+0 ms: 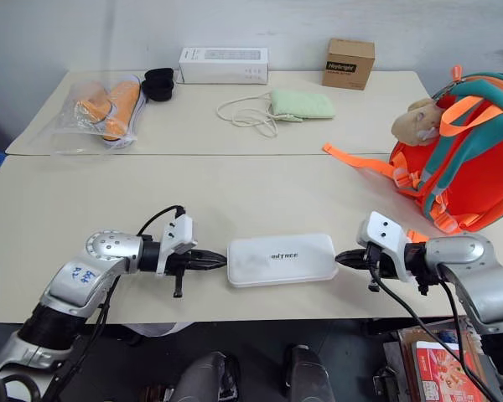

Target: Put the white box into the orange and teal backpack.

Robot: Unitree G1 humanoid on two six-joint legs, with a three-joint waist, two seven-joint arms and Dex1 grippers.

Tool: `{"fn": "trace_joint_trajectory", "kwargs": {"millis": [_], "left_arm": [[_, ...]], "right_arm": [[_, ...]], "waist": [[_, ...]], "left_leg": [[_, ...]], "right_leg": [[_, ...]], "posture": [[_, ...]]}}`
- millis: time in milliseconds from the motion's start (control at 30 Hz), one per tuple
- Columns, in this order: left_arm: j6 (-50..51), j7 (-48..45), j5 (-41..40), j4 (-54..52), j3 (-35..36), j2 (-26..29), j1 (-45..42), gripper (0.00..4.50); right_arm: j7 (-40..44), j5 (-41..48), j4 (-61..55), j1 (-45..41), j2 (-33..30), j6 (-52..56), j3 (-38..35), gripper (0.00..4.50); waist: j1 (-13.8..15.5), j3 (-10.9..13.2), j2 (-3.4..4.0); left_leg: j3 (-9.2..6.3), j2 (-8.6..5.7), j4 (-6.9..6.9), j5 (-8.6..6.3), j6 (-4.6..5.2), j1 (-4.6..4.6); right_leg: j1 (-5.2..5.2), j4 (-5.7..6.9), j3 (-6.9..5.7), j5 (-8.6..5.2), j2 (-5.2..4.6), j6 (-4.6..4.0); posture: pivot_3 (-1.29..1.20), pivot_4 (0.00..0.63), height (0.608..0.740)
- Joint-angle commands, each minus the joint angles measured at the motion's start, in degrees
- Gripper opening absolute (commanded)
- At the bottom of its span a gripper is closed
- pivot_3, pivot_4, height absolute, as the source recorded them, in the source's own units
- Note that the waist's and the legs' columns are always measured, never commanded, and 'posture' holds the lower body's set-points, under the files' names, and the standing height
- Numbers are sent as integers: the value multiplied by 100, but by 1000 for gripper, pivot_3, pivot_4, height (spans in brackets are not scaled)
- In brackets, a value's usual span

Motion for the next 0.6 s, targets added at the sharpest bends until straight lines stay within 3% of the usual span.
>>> {"fn": "trace_joint_trajectory", "kwargs": {"millis": [33,167,267,400,600], "left_arm": [[-188,7,76,117,1,-121,-157,57],[-163,-177,82,205,183,173,-39,57],[222,-237,-149,241,401,300,-13,607],[2343,-325,-1290,190,987,407,-240,1812],[3833,-45,-2015,354,1415,329,-677,3760]], "right_arm": [[-54,125,-262,98,82,81,-72,0],[-66,98,-192,209,38,3,-162,0],[-55,79,-134,264,13,-72,-189,0],[0,15,37,248,-6,-202,-176,0],[142,-239,360,59,-71,-507,6,0]], "waist": [[-2,-1,-2],[-26,-1,-2],[-22,-1,-2],[-20,-1,-3],[-9,1,-6]], "left_leg": [[-3,0,1,0,0,0],[-3,2,-1,-1,-1,1],[-2,3,-1,0,-2,1],[-5,3,13,-1,1,-1],[-10,2,27,-1,0,-6]], "right_leg": [[2,2,0,0,-1,0],[-1,3,2,0,0,0],[-1,5,1,-1,1,-1],[1,10,0,-1,1,-1],[3,16,-3,-1,2,0]], "posture": [[0,150,740],[0,150,740],[0,150,740],[0,150,740],[0,150,740]]}}
